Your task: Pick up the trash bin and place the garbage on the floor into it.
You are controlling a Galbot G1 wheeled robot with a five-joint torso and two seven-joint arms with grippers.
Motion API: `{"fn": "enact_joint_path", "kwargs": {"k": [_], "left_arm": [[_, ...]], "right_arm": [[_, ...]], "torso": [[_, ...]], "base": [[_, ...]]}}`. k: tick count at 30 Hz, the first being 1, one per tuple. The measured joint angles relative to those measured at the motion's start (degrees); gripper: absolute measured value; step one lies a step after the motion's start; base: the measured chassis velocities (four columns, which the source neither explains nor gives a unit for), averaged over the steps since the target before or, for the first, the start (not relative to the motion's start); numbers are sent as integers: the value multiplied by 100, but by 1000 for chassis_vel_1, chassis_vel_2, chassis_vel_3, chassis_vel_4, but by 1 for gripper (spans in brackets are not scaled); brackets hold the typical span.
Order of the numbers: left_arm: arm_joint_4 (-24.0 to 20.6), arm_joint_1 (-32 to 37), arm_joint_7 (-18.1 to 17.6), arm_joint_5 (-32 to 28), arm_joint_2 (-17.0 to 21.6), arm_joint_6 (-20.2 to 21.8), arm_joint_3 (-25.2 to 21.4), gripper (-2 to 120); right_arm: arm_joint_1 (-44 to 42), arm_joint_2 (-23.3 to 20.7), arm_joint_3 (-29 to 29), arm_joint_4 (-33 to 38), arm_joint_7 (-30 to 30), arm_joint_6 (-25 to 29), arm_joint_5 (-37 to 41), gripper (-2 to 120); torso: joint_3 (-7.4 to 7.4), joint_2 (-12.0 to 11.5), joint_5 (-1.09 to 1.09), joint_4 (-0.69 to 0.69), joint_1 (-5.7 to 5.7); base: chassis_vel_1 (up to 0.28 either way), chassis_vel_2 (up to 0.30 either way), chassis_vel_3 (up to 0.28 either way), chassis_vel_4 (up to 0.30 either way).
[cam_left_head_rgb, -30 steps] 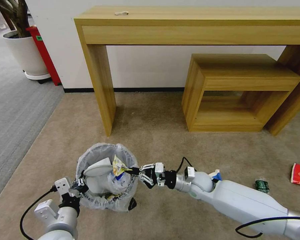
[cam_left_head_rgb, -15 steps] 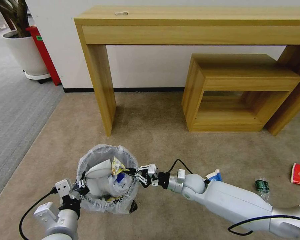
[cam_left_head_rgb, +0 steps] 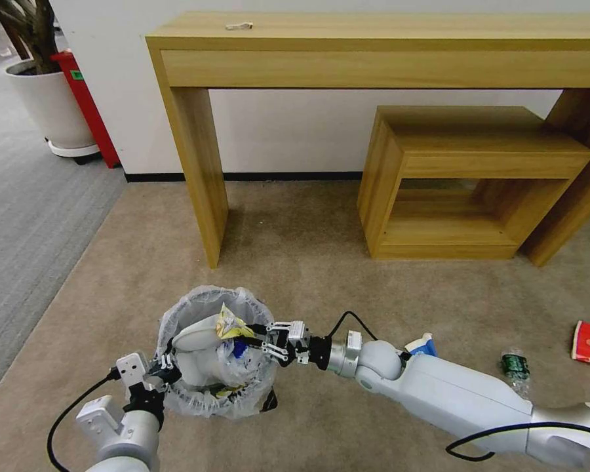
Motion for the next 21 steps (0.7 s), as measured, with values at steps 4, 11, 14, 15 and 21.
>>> {"fn": "enact_joint_path", "kwargs": {"k": [4, 11, 14, 15, 21], "left_arm": [[42, -31, -43, -100, 46, 12, -77, 1], [115, -33, -65, -118, 66, 18, -96, 1], [134, -33, -65, -112, 65, 18, -91, 1], [155, -34, -65, -106, 67, 18, -92, 1], [187, -32, -66, -88, 84, 18, -105, 1]], "right_arm": [[4, -8, 62, 39, -1, -7, 6, 59], [-86, -71, 328, 240, 65, -80, 83, 87], [-137, -100, 443, 327, 112, -106, 102, 95], [-193, -121, 536, 403, 170, -115, 107, 99], [-377, -185, 884, 695, 524, -199, 156, 100]], "torso": [[0, 0, 0, 0, 0], [0, 0, 1, 0, 0], [0, 0, 0, 0, 0], [0, 0, 1, 0, 0], [0, 0, 0, 0, 0]], "base": [[0, 0, 0, 0], [0, 0, 0, 0], [0, 0, 0, 0], [0, 0, 0, 0], [0, 0, 0, 0]]}}
